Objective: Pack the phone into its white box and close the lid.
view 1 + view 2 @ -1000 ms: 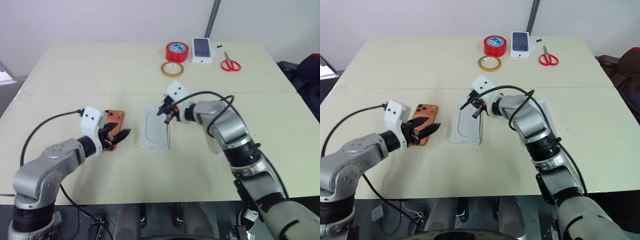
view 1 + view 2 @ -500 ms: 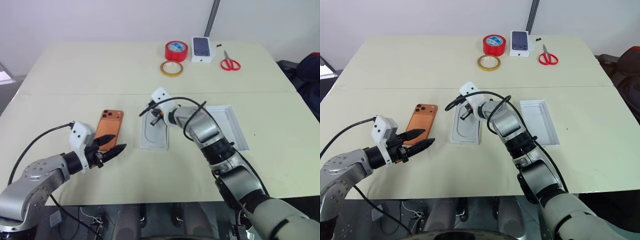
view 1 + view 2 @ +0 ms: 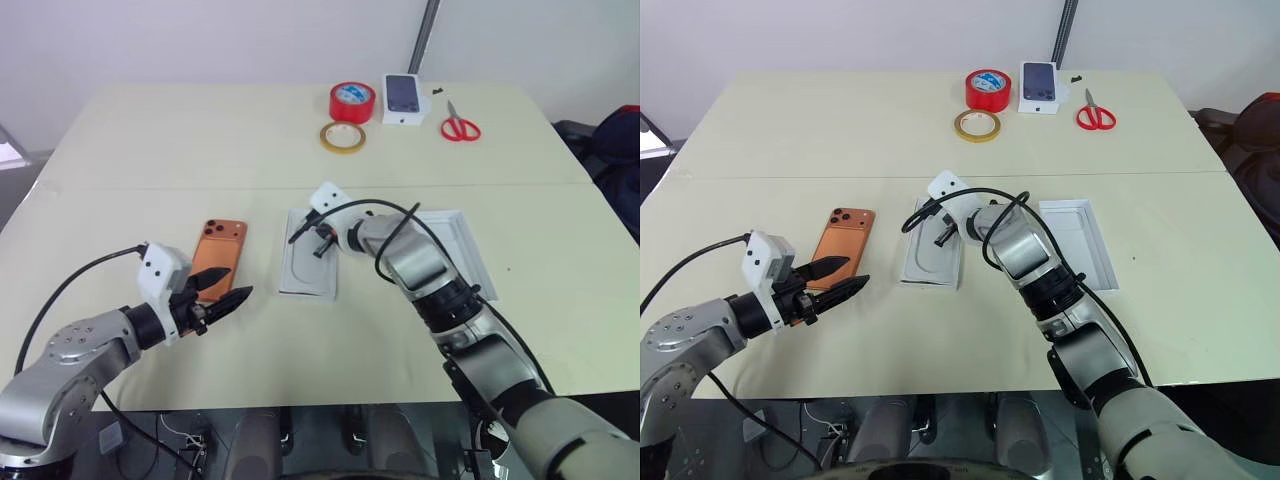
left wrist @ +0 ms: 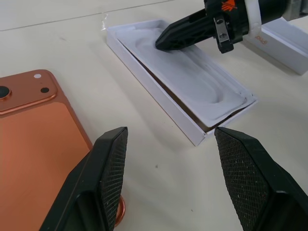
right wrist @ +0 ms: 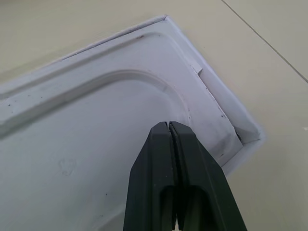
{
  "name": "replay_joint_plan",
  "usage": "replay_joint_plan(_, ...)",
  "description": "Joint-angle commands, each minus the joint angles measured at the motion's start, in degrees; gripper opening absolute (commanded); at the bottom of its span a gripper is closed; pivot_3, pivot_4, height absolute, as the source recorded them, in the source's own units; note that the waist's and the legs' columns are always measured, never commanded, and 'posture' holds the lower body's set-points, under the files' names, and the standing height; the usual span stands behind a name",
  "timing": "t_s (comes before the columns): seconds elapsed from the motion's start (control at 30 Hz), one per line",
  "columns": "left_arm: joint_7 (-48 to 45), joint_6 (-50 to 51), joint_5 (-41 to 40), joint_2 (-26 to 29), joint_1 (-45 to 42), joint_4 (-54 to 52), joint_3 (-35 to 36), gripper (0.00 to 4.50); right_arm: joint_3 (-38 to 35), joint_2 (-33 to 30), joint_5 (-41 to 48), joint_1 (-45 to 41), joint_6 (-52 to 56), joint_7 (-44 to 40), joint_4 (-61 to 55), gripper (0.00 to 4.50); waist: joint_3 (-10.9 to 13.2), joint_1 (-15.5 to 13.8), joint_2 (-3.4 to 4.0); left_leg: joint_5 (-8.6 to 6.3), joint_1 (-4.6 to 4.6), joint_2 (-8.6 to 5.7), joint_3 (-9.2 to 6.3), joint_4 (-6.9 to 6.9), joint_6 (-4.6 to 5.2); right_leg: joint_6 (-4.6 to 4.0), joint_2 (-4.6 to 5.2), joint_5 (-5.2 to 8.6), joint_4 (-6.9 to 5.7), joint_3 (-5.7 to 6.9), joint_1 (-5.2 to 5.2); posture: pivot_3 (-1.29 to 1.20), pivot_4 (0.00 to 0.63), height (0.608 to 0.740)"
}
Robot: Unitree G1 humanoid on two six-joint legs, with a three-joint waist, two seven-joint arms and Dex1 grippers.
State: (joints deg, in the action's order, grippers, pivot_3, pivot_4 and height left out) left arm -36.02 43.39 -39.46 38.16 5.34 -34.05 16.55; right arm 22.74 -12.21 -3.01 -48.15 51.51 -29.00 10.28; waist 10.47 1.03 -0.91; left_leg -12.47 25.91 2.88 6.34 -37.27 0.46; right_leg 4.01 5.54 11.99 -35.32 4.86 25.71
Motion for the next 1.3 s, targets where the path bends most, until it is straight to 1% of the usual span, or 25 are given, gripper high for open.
replay_joint_plan(0.03,0.27,-1.15,-0.44,-0.13,-0.39,-1.18,0.24,3.03,-0.64,-0.09,-0.19,-0.22,-0.14,-0.04,-3.68,0.06,0.0,0.01,0.0,0.0,0.0,0.0,0.0,0.0,0.0,0.0,0.0,0.0,0.0,0.0,0.0,0.0,0.15,0.73)
replay_joint_plan(0.13,0.6,-1.12,-0.41,-0.32,-0.36,-1.04,0.45,3.03,-1.83,0.37,0.57,-0.4,-1.35,-0.17,-5.46,0.06,0.0,0.03,0.0,0.0,0.0,0.0,0.0,0.0,0.0,0.0,-0.01,0.0,0.0,0.0,0.0,0.0,0.15,0.73)
replay_joint_plan(0.27,2.15,-0.34,-1.23,-0.84,-0.4,-0.3,2.53,3.03,-2.0,-0.58,2.67,0.14,-1.03,-3.4,-9.94,0.06,0.0,0.01,0.0,0.0,0.0,0.01,0.0,0.0,0.0,0.0,-0.02,0.0,-0.01,0.0,0.01,0.0,0.15,0.73)
replay_joint_plan(0.43,8.6,4.1,-2.45,-1.46,-2.62,4.73,7.41,3.03,-0.15,-1.31,5.94,2.02,0.63,-8.27,-16.55,0.06,0.0,-0.03,0.0,0.01,-0.02,0.03,-0.02,0.0,0.01,0.02,-0.04,0.0,-0.05,0.01,0.0,0.0,0.15,0.73)
replay_joint_plan(0.5,12.85,7.77,-3.01,-1.67,-4.74,8.33,10.12,3.59,0.93,0.0,5.96,2.15,0.63,-7.97,-16.93,0.0,0.0,-0.02,0.0,0.01,-0.09,0.04,-0.02,0.0,0.01,0.02,-0.05,0.0,-0.06,0.01,-0.04,0.0,0.15,0.73)
replay_joint_plan(0.57,16.01,10.82,-2.2,-0.89,-6.32,10.92,11.35,4.34,2.07,2.26,5.7,1.51,-0.22,-7.07,-15.62,0.0,-0.01,0.04,-0.02,0.01,-0.11,0.04,-0.04,0.0,0.0,0.02,-0.08,0.0,-0.07,0.02,-0.06,0.0,0.15,0.73)
replay_joint_plan(0.6,17.52,12.71,-1.89,-0.48,-7.37,12.19,11.67,4.47,2.55,3.85,5.49,0.7,-0.37,-6.35,-14.05,0.0,-0.01,0.09,-0.02,0.02,-0.12,0.04,-0.04,0.0,0.0,0.04,-0.08,0.0,-0.07,0.02,-0.06,0.0,0.15,0.73)
replay_joint_plan(0.67,19.91,16.66,-2.52,-0.13,-9.65,14.29,12.25,4.47,3.62,6.31,5.04,-0.85,-0.19,-5.62,-11.28,0.0,-0.01,0.09,-0.02,0.04,-0.13,0.03,-0.03,0.01,-0.02,0.09,-0.11,-0.03,-0.1,0.02,-0.06,0.0,0.15,0.73)
replay_joint_plan(0.8,21.17,24.65,-6.59,-0.18,-14.83,17.67,13.5,4.47,6.7,10.69,3.47,-3.72,-0.93,-4.67,-4.47,0.0,-0.02,0.01,-0.05,0.07,-0.12,0.04,-0.04,0.0,-0.08,0.16,-0.13,-0.07,-0.13,0.02,-0.06,0.0,0.15,0.73)
replay_joint_plan(0.93,20.79,32.48,-6.61,1.61,-17.77,20.81,10.38,4.47,10.48,13.81,1.89,-6.09,-0.61,-5.24,1.56,0.0,-0.06,0.06,-0.12,0.09,-0.14,0.04,-0.07,0.0,-0.13,0.14,-0.12,-0.06,-0.14,0.05,-0.1,0.0,0.15,0.73)
replay_joint_plan(1.03,19.56,35.68,-6.79,2.05,-18.65,21.42,8.34,4.47,13.1,14.3,0.47,-6.64,-1.49,-6.11,3.69,0.0,-0.06,0.06,-0.12,0.09,-0.18,0.03,-0.07,0.03,-0.14,0.14,-0.09,-0.07,-0.15,0.05,-0.11,0.0,0.15,0.73)
replay_joint_plan(1.13,18.19,37.78,-7.96,1.32,-19.0,19.96,7.06,4.47,14.73,14.21,-0.42,-6.56,-2.54,-7.05,4.66,0.0,-0.06,0.08,-0.12,0.01,-0.27,0.03,-0.07,0.03,-0.28,0.09,-0.04,-0.04,-0.16,0.05,-0.17,0.0,0.15,0.73)
replay_joint_plan(1.2,17.5,39.28,-9.14,0.19,-19.08,18.41,6.7,4.47,15.21,14.27,-0.83,-6.26,-3.11,-7.59,4.87,0.0,-0.07,0.06,-0.11,-0.01,-0.46,0.02,-0.06,0.1,-0.32,0.05,-0.01,-0.01,-0.14,0.05,-0.31,0.0,0.15,0.73)
replay_joint_plan(1.3,16.95,41.47,-10.73,-2.01,-19.09,16.25,6.72,4.47,15.2,14.44,-1.29,-5.89,-3.48,-8.01,4.84,0.0,-0.08,0.03,-0.1,-0.02,-0.47,0.01,-0.07,0.12,-0.33,0.04,0.02,-0.01,-0.14,0.05,-0.31,0.0,0.15,0.73)
